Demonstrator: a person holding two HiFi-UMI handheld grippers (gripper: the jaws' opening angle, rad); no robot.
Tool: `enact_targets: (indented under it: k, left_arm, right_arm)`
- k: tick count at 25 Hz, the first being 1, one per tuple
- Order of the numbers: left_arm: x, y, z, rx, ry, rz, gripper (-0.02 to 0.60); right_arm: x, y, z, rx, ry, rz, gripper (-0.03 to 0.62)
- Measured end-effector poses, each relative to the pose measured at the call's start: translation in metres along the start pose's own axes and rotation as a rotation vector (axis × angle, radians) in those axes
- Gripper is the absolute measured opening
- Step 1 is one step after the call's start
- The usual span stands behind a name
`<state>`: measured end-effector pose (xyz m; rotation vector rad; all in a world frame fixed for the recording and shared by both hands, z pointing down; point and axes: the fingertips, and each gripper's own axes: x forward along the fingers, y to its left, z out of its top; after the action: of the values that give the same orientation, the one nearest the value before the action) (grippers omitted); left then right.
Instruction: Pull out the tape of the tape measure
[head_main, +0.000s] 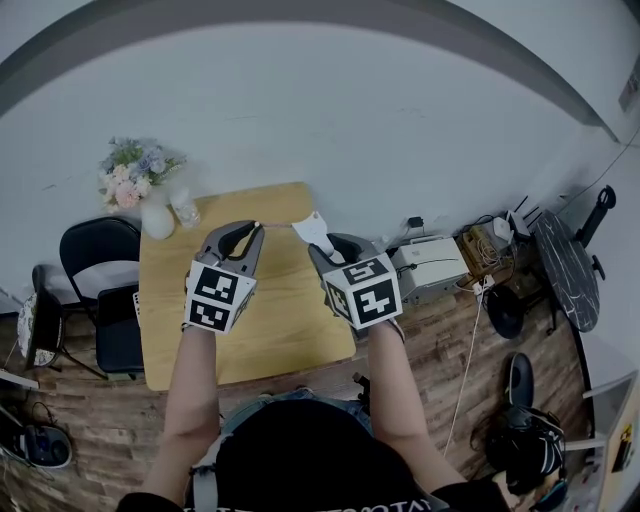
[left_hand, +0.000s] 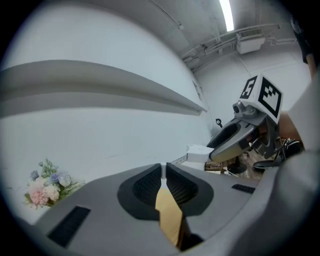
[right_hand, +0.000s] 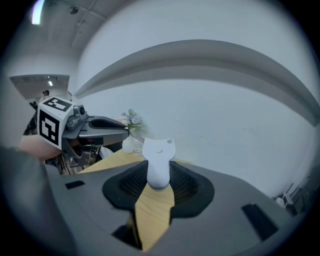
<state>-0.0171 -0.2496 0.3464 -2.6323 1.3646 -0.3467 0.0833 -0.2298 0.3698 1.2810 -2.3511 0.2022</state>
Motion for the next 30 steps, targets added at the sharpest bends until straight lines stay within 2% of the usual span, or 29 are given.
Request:
enact_targets:
  k: [2, 4, 8, 11, 13, 16, 18, 21, 24, 30]
  left_arm:
    - [0.0, 0.006, -0.003, 0.01, 0.014, 0.048, 0.041]
    - [-0.003, 0.019, -0.009, 0.002, 0.03, 0.102, 0.041]
    - [-0.018, 0.049, -0.016, -0.056, 0.033, 0.193, 0.041]
    - [-0.024, 0.062, -0.016, -0.057, 0.032, 0.245, 0.041]
    - [-0.028, 0.073, -0.017, -0.046, 0.04, 0.295, 0.041]
    - [-0.036, 0.088, -0.018, -0.081, 0.036, 0.349, 0.041]
    - [-0.037, 0.091, -0.018, -0.09, 0.039, 0.365, 0.041]
    - [-0.035, 0.089, -0.018, -0.062, 0.063, 0.392, 0.041]
    - [-0.03, 0.083, -0.021, -0.076, 0.072, 0.38, 0.041]
    - [-0.012, 0.066, -0.018, -0.107, 0.073, 0.368, 0.041]
  right_arm:
    - [0.0, -0.009, -0.003, -0.011, 0.013, -0.054, 0.144]
    - [-0.004, -0.025, -0.008, 0.024, 0.014, -0.097, 0.144]
    - [-0.019, -0.055, -0.016, 0.102, 0.007, -0.157, 0.144]
    - [-0.025, -0.062, -0.018, 0.13, -0.005, -0.162, 0.144]
    - [-0.026, -0.068, -0.018, 0.128, -0.001, -0.199, 0.144]
    - [-0.032, -0.079, -0.02, 0.165, -0.012, -0.207, 0.144]
    - [-0.035, -0.083, -0.021, 0.168, -0.016, -0.201, 0.144]
    - [-0.033, -0.087, -0.023, 0.156, -0.007, -0.205, 0.144]
    - [-0.032, -0.093, -0.027, 0.169, -0.005, -0.193, 0.144]
    - [-0.022, -0.089, -0.019, 0.12, -0.003, -0.105, 0.144]
